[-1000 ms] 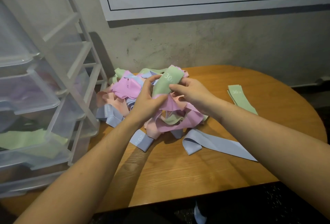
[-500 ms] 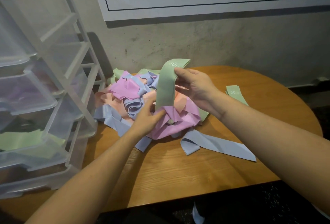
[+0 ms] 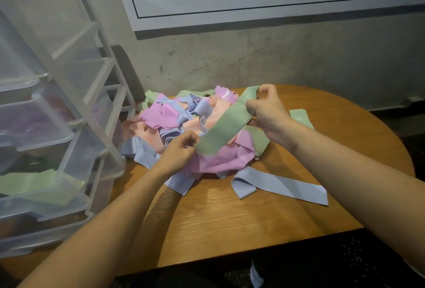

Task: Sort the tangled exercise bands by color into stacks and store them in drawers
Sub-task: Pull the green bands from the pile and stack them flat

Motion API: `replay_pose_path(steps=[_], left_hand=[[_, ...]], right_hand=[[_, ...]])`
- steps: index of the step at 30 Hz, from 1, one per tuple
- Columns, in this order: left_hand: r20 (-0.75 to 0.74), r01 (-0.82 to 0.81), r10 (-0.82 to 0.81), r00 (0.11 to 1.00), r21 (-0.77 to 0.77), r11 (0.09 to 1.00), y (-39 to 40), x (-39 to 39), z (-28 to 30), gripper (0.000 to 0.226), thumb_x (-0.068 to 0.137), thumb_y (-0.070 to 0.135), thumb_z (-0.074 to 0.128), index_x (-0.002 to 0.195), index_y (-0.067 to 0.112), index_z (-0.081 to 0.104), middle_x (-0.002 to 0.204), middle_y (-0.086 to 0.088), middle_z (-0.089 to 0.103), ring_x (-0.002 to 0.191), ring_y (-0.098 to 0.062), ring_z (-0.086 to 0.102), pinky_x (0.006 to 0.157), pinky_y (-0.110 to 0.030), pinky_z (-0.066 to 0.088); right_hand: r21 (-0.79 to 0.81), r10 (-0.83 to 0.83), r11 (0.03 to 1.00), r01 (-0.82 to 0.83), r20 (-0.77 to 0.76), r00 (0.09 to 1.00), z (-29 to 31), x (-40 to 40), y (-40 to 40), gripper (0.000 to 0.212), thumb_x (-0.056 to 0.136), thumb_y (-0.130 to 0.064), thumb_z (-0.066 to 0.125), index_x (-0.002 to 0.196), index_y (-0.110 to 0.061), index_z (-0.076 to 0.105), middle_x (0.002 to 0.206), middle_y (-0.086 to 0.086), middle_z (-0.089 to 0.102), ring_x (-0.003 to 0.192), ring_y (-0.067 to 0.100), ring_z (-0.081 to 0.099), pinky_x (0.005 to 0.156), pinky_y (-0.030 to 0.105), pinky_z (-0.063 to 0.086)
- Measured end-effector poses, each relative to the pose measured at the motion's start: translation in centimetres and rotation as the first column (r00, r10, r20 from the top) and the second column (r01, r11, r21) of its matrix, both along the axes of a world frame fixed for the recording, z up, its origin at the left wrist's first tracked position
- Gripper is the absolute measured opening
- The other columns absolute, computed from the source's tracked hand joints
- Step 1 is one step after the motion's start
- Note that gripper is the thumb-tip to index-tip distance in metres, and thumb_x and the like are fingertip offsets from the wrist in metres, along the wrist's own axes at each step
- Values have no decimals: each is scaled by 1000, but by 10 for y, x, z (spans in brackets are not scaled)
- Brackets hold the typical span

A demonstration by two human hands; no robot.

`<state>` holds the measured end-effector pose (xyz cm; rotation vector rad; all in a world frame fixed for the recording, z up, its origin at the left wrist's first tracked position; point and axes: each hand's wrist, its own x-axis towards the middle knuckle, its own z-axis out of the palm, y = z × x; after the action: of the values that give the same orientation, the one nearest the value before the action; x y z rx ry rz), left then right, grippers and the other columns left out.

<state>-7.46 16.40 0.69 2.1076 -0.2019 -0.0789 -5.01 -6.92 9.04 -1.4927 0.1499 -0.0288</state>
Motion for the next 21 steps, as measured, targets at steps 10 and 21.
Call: replay_pose_path(steps=[10,21], left_hand=[[14,50,-50,999,12,999,-10,-8,26,23,96,29,47,105,8,53,109,-8,53,87,-2,52,64,-15,49],[158,146,-147,976,20,989,-40,-11,64,32,92,19,72,114,11,51,99,-3,56,74,-2,56,69,-30,53]], right_hand=[[-281,121,955,-91,93,988,7,-17,-19,59,89,5,43,134,-33,50,105,-4,51,87,18,59,73,44,59],[-162,-4,987,10,40,999,-15,-24,-77,67,83,-5,77,136,-25,42,122,11,55,97,23,68,70,30,61]])
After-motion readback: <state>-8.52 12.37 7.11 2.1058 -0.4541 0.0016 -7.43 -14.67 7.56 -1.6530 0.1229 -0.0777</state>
